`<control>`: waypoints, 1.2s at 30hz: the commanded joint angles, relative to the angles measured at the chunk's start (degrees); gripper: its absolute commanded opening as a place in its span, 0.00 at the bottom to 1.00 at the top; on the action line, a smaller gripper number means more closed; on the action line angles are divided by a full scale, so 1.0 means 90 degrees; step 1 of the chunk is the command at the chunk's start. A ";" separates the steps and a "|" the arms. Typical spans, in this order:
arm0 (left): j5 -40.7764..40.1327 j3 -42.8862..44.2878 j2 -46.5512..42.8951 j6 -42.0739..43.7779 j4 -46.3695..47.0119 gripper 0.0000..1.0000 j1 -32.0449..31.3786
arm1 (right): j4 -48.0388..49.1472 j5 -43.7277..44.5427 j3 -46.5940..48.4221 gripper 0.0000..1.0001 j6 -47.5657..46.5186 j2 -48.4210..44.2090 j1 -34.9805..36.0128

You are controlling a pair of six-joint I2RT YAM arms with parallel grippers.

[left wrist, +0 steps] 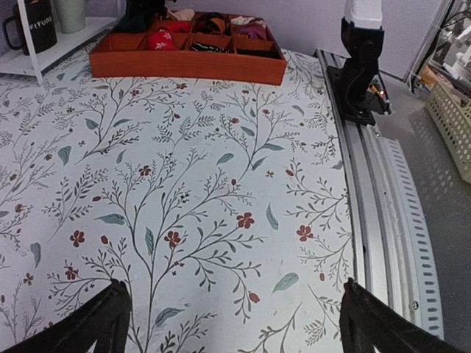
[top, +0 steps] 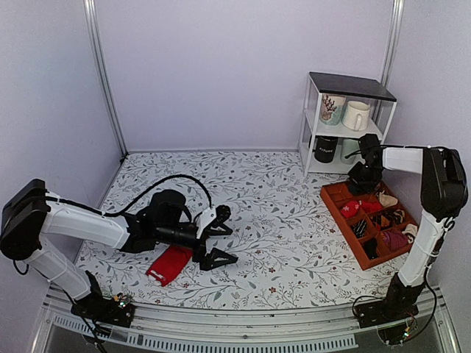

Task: Roll the socks
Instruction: Place the sock in the storage box.

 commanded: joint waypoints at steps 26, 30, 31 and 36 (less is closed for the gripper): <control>0.0266 0.0324 0.0292 0.0025 -0.0237 1.00 0.0080 | -0.0705 0.0084 0.0606 0.06 -0.1383 0.1547 0.0028; 0.0233 0.0401 0.0304 0.0020 -0.0336 1.00 0.0077 | -0.0473 -0.0129 0.0420 0.30 -0.1317 0.1551 0.0027; 0.0237 0.0414 0.0314 0.0004 -0.0356 0.99 0.0079 | -0.0412 -0.0164 0.0362 0.33 -0.1306 0.1490 0.0027; 0.0214 0.0427 0.0315 -0.0034 -0.0408 1.00 0.0083 | -0.0541 -0.0187 0.0493 0.45 -0.1354 0.1148 0.0027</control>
